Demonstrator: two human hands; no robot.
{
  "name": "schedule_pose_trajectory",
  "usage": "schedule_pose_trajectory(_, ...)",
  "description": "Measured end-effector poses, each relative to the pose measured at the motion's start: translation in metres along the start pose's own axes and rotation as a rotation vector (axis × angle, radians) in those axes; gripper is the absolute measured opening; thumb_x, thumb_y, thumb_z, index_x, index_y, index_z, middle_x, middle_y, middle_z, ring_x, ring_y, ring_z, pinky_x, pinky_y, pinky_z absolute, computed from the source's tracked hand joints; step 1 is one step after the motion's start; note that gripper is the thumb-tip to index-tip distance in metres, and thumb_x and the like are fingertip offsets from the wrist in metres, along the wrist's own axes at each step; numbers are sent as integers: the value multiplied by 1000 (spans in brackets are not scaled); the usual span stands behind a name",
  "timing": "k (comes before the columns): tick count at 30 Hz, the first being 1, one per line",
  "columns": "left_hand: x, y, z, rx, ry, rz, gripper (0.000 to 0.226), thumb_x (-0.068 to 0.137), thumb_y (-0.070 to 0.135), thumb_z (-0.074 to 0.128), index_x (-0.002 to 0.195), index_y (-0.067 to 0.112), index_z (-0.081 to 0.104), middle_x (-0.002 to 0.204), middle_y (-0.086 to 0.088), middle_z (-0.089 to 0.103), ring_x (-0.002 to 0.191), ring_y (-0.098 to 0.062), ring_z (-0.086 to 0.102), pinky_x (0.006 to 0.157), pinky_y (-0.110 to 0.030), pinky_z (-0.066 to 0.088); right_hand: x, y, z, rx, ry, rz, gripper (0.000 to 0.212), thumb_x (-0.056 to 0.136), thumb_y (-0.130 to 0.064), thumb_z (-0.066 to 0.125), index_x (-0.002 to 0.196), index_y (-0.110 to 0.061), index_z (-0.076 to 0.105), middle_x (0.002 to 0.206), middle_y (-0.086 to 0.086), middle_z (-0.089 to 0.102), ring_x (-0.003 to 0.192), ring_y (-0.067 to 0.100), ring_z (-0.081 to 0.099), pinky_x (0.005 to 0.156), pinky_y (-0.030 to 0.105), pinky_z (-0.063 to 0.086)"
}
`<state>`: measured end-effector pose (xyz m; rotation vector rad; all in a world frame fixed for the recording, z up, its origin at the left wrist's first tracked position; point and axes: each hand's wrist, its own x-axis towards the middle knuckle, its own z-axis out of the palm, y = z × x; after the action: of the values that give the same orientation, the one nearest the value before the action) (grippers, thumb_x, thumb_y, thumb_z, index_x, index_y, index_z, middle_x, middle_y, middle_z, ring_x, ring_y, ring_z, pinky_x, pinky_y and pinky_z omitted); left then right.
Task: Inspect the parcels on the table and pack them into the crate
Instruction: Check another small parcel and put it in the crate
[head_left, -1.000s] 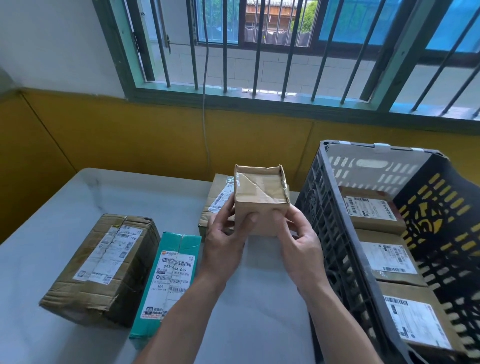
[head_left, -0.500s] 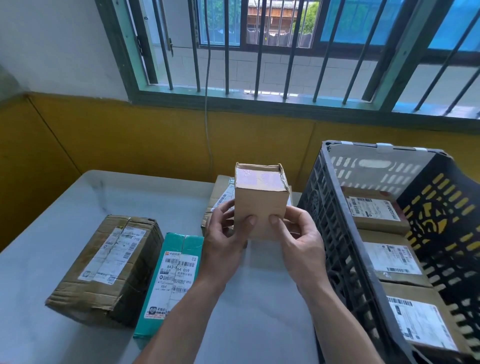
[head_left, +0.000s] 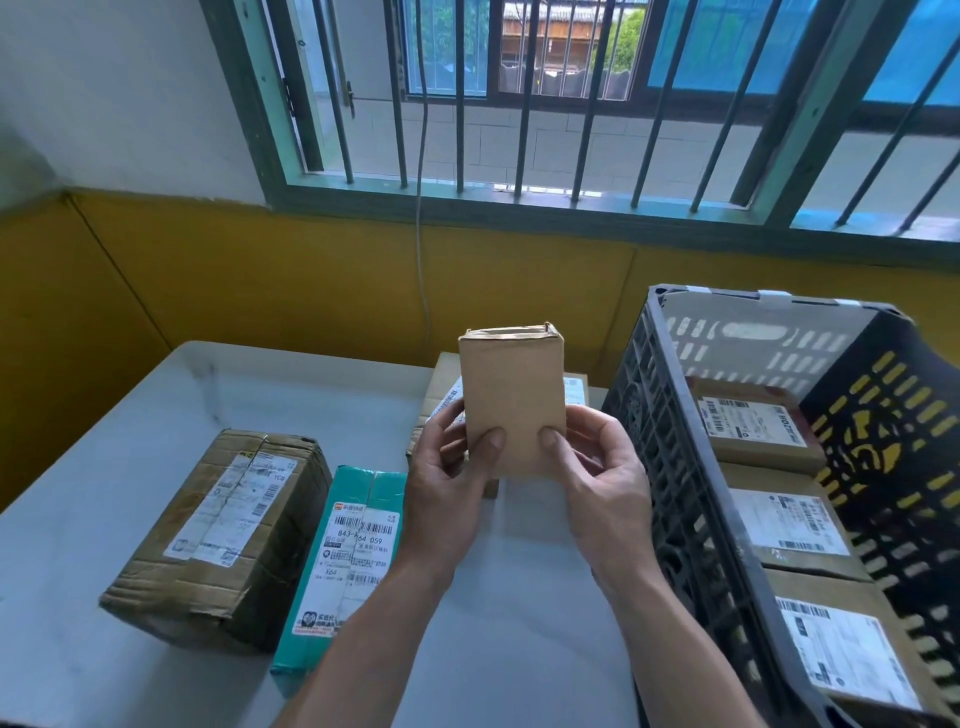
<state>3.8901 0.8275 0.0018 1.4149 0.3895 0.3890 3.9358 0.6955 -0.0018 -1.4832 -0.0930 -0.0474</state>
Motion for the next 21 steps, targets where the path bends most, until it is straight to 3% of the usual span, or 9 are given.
schedule_pose_trajectory(3,0,-2,0,2,16,-7,40,82,48,71,120,49,59,106,31,71,97,10,66,64,-7,52,-3,1,-1,-15,-23,-7,25,92,-18,74,111,-32,68,111,-7,74,109,14,70,83,25,57)
schedule_pose_trajectory(6,1,-5,-1,8,-5,-26,35,95,31,68,126,47,62,110,29,72,98,12,64,65,-3,50,-6,0,1,-1,-54,-30,34,94,-12,71,116,-37,67,118,-5,71,114,14,67,90,29,55)
schedule_pose_trajectory(9,-1,-5,-1,29,-25,-43,39,99,28,63,132,48,59,115,28,70,100,15,61,71,-3,45,-8,-5,2,21,-71,-35,37,95,-10,69,116,-41,65,124,1,68,115,14,67,96,28,55)
schedule_pose_trajectory(14,-1,-2,0,-4,15,-21,32,95,28,68,123,42,59,111,21,74,99,7,68,72,-5,51,-9,-7,2,9,-63,-41,34,94,-17,71,119,-38,65,122,-3,70,108,5,69,83,15,55)
schedule_pose_trajectory(18,-3,1,-2,-13,2,-15,27,92,37,70,117,41,60,110,23,73,101,5,68,76,-9,52,-8,-3,0,-16,-58,-36,36,91,-23,75,124,-31,65,120,-8,71,113,5,67,87,19,56)
schedule_pose_trajectory(21,-4,3,-5,-10,-52,-19,42,84,40,75,124,45,60,118,20,71,109,1,66,81,-13,52,-8,-2,1,20,-48,-28,36,89,-23,76,124,-31,66,114,-11,74,108,1,69,82,14,55)
